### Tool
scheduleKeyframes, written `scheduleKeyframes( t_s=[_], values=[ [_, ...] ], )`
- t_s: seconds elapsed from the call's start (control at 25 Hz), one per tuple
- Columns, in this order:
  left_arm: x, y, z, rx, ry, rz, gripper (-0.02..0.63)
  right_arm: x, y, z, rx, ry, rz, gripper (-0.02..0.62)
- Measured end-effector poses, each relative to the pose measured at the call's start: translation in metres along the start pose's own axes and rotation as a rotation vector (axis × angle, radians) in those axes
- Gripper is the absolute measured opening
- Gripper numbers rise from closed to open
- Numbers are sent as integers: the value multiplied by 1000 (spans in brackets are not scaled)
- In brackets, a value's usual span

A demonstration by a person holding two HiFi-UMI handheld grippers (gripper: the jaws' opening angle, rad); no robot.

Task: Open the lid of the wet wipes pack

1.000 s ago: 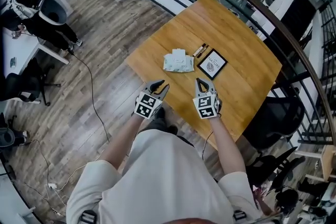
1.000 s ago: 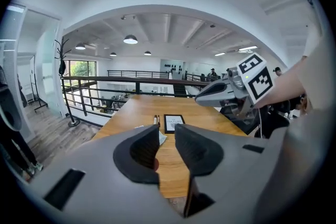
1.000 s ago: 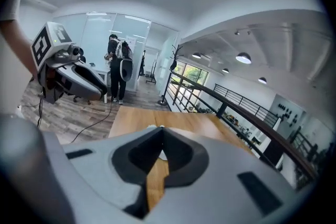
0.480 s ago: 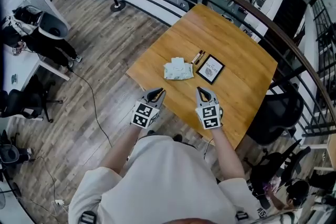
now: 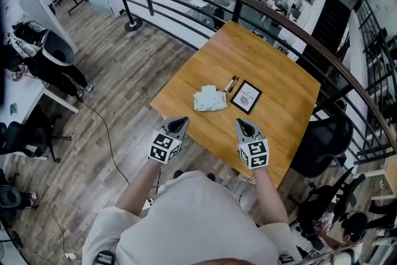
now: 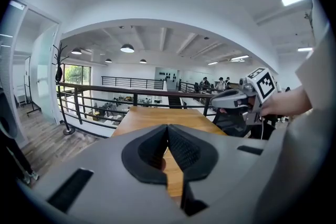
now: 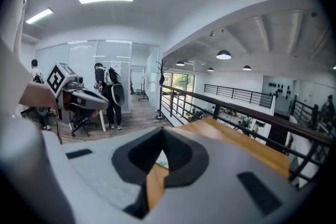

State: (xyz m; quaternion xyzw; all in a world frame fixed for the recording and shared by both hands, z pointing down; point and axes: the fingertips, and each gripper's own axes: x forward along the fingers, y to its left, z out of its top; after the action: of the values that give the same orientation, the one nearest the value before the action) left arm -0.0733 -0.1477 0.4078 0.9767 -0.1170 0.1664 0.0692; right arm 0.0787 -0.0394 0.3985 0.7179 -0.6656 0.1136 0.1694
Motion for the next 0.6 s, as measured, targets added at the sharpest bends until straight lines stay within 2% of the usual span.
scheduleKeyframes(
  t_s=[0.6],
  values=[
    [-10,7,14,-5,-48,-15,-6,6,13,13,23,-30,-14,2]
  ],
)
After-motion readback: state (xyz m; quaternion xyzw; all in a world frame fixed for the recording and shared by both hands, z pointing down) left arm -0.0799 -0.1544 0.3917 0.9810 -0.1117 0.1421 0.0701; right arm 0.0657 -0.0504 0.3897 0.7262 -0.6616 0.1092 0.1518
